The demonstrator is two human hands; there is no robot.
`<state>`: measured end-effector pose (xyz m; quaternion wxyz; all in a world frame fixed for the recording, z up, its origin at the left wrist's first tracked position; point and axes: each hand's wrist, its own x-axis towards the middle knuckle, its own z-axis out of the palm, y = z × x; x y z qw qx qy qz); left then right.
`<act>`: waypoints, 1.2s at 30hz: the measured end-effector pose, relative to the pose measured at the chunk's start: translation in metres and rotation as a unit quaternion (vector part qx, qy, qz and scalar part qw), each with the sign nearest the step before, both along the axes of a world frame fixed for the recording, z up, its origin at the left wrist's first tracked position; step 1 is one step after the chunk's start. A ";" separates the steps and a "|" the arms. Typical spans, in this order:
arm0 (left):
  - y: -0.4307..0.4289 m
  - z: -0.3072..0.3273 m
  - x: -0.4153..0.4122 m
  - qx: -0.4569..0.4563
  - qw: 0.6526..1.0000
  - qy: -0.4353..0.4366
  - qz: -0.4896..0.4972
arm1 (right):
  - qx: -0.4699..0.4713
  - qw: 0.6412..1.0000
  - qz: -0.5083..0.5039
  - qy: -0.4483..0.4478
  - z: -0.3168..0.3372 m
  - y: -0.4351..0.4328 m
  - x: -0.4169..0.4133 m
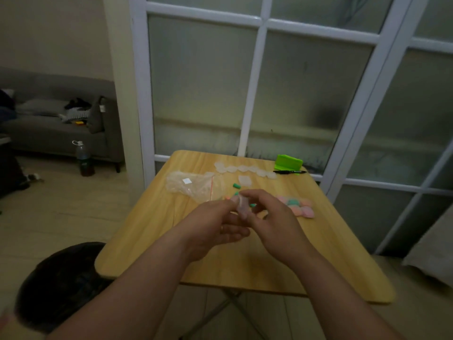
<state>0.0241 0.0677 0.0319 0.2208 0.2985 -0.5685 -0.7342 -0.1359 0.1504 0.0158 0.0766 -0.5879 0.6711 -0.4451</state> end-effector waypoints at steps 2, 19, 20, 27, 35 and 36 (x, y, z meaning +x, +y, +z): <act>0.003 -0.005 0.003 0.001 1.000 0.023 -0.004 | 0.008 1.000 0.009 0.013 -0.004 0.005 0.000; 0.002 -0.009 0.001 -0.069 0.996 0.055 0.009 | 0.026 0.976 -0.001 -0.216 -0.003 0.008 0.002; 0.002 -0.009 0.000 -0.074 0.996 0.050 0.008 | 0.028 0.973 -0.002 -0.228 -0.002 0.008 0.002; 0.001 -0.011 -0.001 -0.111 0.993 0.022 -0.013 | 0.050 0.956 -0.008 -0.288 0.002 0.009 0.003; 0.002 -0.011 0.002 -0.114 0.993 0.014 -0.021 | 0.068 0.953 -0.002 -0.294 0.001 0.011 0.004; 0.002 -0.012 0.003 -0.116 0.993 0.011 -0.022 | 0.070 0.955 -0.003 -0.290 0.001 0.011 0.005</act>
